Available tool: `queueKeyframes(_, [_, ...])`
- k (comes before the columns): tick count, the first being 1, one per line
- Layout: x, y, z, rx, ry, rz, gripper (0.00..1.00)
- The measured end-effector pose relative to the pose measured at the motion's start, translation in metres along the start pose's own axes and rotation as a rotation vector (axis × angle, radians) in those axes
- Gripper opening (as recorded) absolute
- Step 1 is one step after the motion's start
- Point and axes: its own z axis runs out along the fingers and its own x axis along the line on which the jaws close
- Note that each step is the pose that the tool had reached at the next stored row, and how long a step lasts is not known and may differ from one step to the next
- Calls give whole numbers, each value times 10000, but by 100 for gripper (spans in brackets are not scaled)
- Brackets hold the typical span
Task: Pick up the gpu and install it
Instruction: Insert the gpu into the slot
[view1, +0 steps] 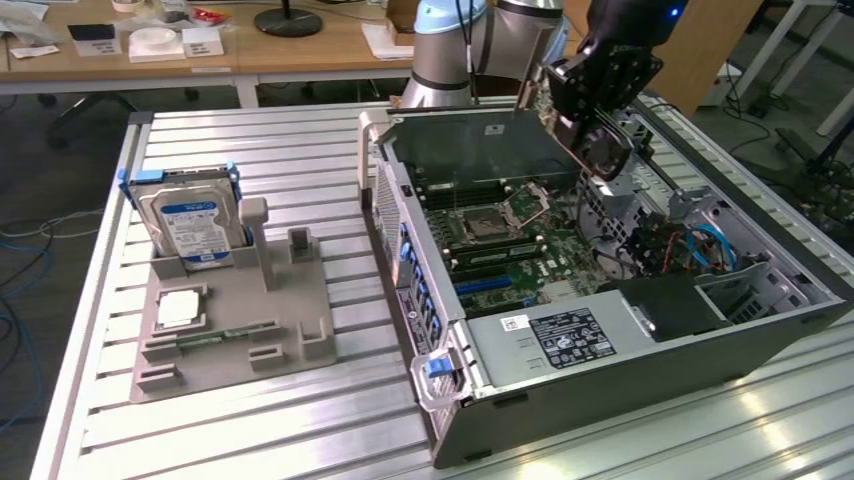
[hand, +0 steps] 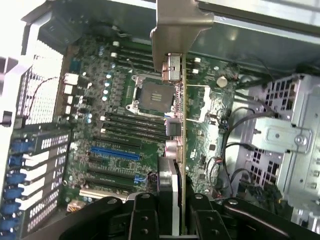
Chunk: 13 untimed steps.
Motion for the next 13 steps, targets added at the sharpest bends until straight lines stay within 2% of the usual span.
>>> queueKeyframes(7, [0, 0, 0, -12, 30, -770, 28])
queueKeyframes(13, [0, 0, 1, -60, 38, -1263, 28])
